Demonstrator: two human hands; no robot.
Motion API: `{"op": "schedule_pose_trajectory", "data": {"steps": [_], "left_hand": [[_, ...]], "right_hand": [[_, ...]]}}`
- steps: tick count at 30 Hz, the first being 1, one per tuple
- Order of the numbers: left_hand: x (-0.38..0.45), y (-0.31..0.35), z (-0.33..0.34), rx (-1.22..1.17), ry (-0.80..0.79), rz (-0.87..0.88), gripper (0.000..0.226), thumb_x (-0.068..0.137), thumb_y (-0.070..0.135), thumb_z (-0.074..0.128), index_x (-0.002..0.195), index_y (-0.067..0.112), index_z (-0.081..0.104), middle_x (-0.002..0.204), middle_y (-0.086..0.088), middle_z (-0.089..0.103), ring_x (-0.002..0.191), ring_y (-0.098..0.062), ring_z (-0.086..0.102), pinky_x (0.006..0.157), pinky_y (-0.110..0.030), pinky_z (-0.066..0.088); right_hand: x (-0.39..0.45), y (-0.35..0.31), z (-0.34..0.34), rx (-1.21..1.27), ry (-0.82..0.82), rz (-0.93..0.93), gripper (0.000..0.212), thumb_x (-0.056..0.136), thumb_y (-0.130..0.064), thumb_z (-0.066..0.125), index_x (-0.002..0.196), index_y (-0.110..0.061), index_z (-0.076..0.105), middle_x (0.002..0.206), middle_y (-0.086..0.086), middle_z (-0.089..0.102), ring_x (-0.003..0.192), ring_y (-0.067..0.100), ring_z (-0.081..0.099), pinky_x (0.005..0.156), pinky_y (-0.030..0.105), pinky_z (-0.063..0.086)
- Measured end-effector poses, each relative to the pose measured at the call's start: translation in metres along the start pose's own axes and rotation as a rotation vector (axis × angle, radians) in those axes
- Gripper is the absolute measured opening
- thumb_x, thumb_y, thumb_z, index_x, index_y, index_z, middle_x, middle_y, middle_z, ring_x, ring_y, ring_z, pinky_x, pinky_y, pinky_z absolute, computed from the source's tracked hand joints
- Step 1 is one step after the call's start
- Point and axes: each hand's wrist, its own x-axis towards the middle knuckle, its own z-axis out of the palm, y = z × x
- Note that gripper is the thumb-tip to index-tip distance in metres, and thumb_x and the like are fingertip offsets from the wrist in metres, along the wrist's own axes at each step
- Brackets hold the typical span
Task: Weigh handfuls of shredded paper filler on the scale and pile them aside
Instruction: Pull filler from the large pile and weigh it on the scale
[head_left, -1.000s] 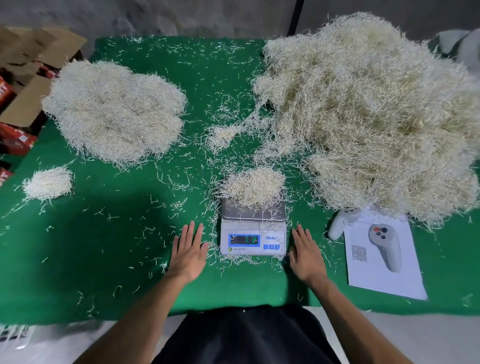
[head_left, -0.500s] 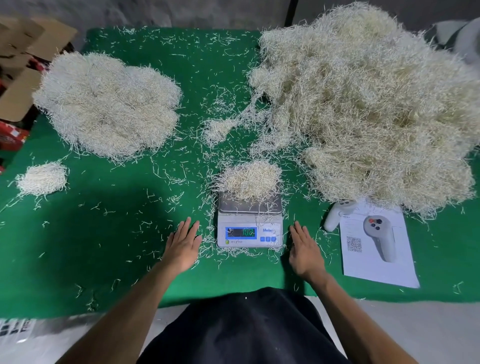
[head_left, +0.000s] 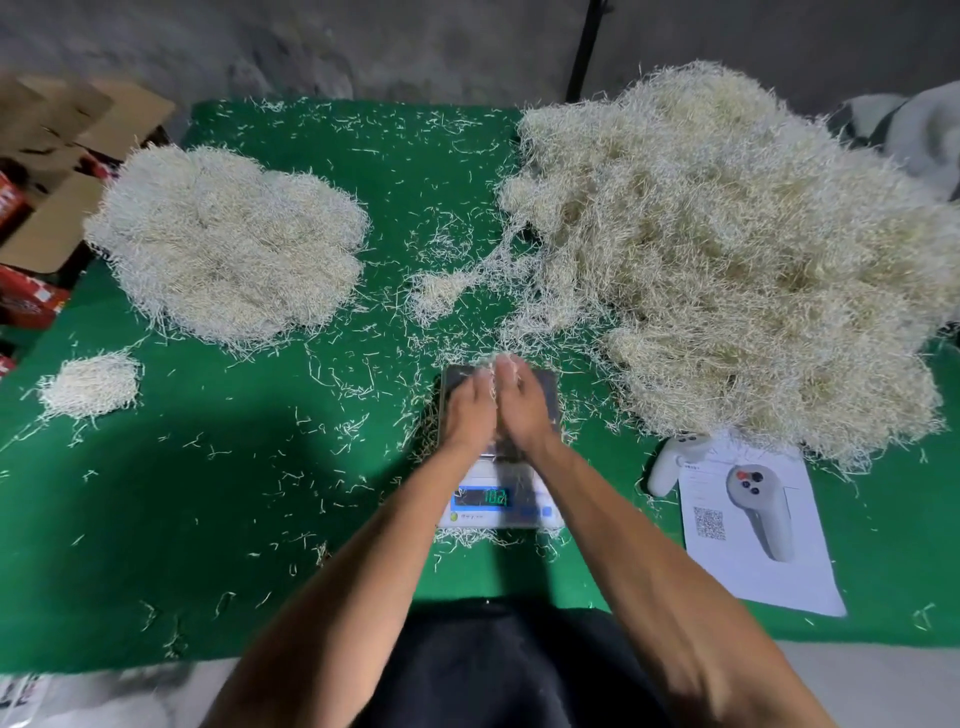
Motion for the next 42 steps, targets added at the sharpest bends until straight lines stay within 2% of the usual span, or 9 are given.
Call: {"op": "schedule_pose_trajectory", "data": {"steps": [4, 9, 12, 15, 21, 28, 34, 37, 42], "left_hand": [[0.004, 0.033, -0.004, -0.614, 0.085, -0.221, 0.048, 0.098, 0.049, 0.056, 0.138, 0.022, 0.057, 0.155, -0.006, 0.042, 0.134, -0.022, 0.045, 0.113, -0.043, 0.036], [0.018, 0.080, -0.039, -0.690, -0.143, -0.349, 0.115, 0.064, 0.096, 0.055, 0.158, 0.034, 0.029, 0.164, 0.002, 0.026, 0.149, -0.024, 0.029, 0.121, -0.054, 0.024], [0.023, 0.099, -0.048, -0.570, -0.247, -0.285, 0.078, 0.087, 0.076, 0.054, 0.142, 0.021, 0.053, 0.150, -0.010, 0.048, 0.134, -0.024, 0.050, 0.117, -0.050, 0.036], [0.029, 0.104, -0.040, -0.496, -0.126, -0.256, 0.048, 0.103, 0.052, 0.044, 0.134, 0.017, 0.056, 0.141, -0.015, 0.053, 0.124, -0.025, 0.054, 0.112, -0.045, 0.041], [0.055, 0.115, -0.067, -0.701, -0.040, -0.267, 0.031, 0.109, 0.033, 0.030, 0.088, 0.027, 0.052, 0.088, 0.005, 0.054, 0.084, -0.018, 0.057, 0.087, -0.035, 0.051], [0.081, 0.115, -0.084, -0.777, -0.111, -0.209, 0.059, 0.106, 0.053, 0.031, 0.131, 0.008, 0.061, 0.131, -0.012, 0.067, 0.118, -0.028, 0.066, 0.084, -0.025, 0.057], [0.118, 0.074, -0.108, -0.338, 0.102, -0.173, 0.045, 0.109, 0.039, 0.036, 0.117, 0.004, 0.065, 0.104, -0.009, 0.070, 0.084, -0.016, 0.069, 0.062, -0.022, 0.054], [0.143, 0.059, -0.134, -0.170, 0.290, -0.232, 0.039, 0.108, 0.020, 0.042, 0.144, 0.005, 0.048, 0.108, 0.002, 0.064, 0.066, -0.009, 0.052, 0.046, -0.013, 0.043], [0.194, 0.019, -0.194, 0.332, 0.584, -0.010, 0.046, 0.104, 0.055, 0.043, 0.080, 0.018, 0.055, 0.071, 0.002, 0.060, 0.064, -0.014, 0.055, 0.061, -0.028, 0.053]], "right_hand": [[0.015, -0.027, 0.013, 0.389, 0.130, 0.204, 0.095, 0.086, -0.061, 0.072, 0.152, -0.002, 0.039, 0.138, 0.010, 0.059, 0.117, 0.019, 0.059, 0.089, 0.037, 0.057], [0.008, -0.058, 0.034, 0.386, 0.205, -0.063, 0.037, 0.093, -0.059, 0.056, 0.075, -0.034, 0.035, 0.066, -0.016, 0.037, 0.065, 0.002, 0.032, 0.058, 0.032, 0.038], [0.017, -0.070, 0.027, 0.155, 0.168, -0.262, 0.035, 0.109, -0.040, 0.039, 0.112, -0.022, 0.070, 0.110, -0.011, 0.071, 0.101, 0.007, 0.066, 0.090, 0.043, 0.052], [0.039, -0.077, 0.020, -0.090, 0.126, -0.317, 0.047, 0.112, -0.038, 0.024, 0.151, -0.021, 0.046, 0.152, -0.007, 0.048, 0.140, 0.007, 0.041, 0.124, 0.045, 0.024], [0.042, -0.100, 0.041, -0.115, -0.047, -0.451, 0.061, 0.107, -0.060, 0.015, 0.143, -0.031, 0.054, 0.132, -0.010, 0.062, 0.118, 0.003, 0.055, 0.100, 0.026, 0.041], [0.053, -0.101, 0.053, -0.408, -0.007, -0.607, 0.060, 0.110, -0.042, 0.010, 0.158, -0.016, 0.036, 0.164, 0.000, 0.035, 0.153, 0.010, 0.026, 0.128, 0.037, 0.010], [0.091, -0.118, 0.049, -0.674, -0.390, -0.514, 0.059, 0.101, -0.045, 0.018, 0.086, -0.009, 0.062, 0.089, 0.018, 0.069, 0.074, 0.022, 0.065, 0.077, 0.038, 0.054], [0.127, -0.117, 0.047, -0.410, -0.339, -0.368, 0.039, 0.106, -0.032, 0.046, 0.098, -0.004, 0.071, 0.102, 0.018, 0.075, 0.079, 0.035, 0.072, 0.071, 0.047, 0.062], [0.178, -0.079, 0.025, -0.235, -0.129, -0.130, 0.023, 0.107, -0.023, 0.050, 0.108, -0.014, 0.071, 0.093, 0.011, 0.074, 0.072, 0.035, 0.067, 0.068, 0.049, 0.058]]}}
